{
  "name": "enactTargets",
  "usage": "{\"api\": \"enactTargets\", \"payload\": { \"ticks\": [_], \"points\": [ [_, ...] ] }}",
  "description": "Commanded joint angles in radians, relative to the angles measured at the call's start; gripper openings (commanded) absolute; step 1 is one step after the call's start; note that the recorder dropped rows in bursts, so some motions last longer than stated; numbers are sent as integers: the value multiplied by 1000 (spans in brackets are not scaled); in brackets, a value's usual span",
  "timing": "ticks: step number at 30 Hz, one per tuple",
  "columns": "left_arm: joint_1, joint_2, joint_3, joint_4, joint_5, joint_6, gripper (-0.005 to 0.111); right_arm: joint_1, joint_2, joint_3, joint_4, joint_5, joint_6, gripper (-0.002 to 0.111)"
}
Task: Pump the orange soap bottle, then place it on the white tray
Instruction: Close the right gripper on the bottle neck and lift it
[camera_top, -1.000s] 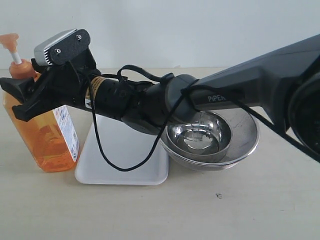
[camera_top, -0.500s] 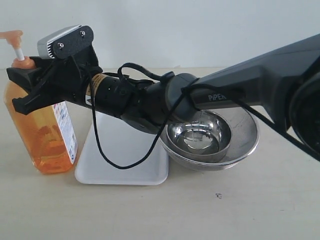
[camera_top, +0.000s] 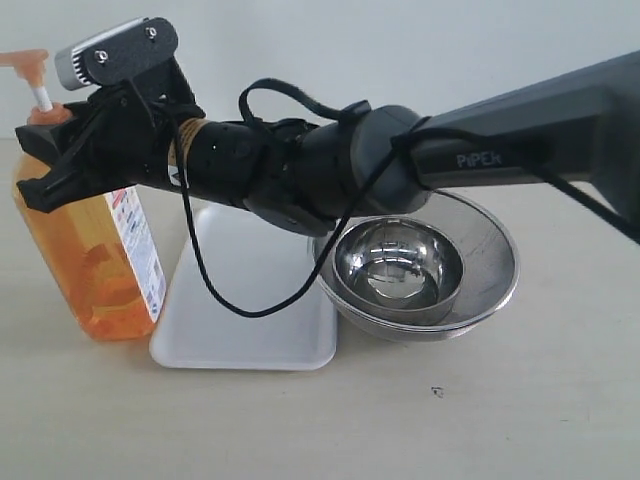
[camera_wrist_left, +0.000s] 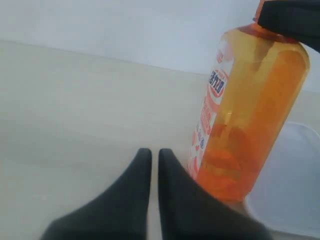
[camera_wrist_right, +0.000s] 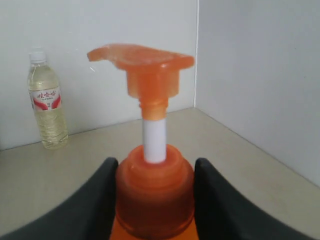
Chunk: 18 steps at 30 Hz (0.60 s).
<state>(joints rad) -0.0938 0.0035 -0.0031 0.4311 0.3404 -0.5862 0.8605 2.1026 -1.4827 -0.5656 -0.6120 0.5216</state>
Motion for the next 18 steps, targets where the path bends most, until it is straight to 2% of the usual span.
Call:
{"api": "enactTargets", "payload": {
  "ticks": [1, 11, 18],
  "points": [
    [4, -3, 3, 4, -4, 4, 5, 0, -85, -10, 4, -52, -7, 0],
    [4, -3, 3, 4, -4, 4, 5, 0, -222, -6, -51, 77, -4, 0],
    [4, -3, 3, 4, -4, 4, 5, -24, -343, 91, -51, 75, -34, 0]
  ]
}}
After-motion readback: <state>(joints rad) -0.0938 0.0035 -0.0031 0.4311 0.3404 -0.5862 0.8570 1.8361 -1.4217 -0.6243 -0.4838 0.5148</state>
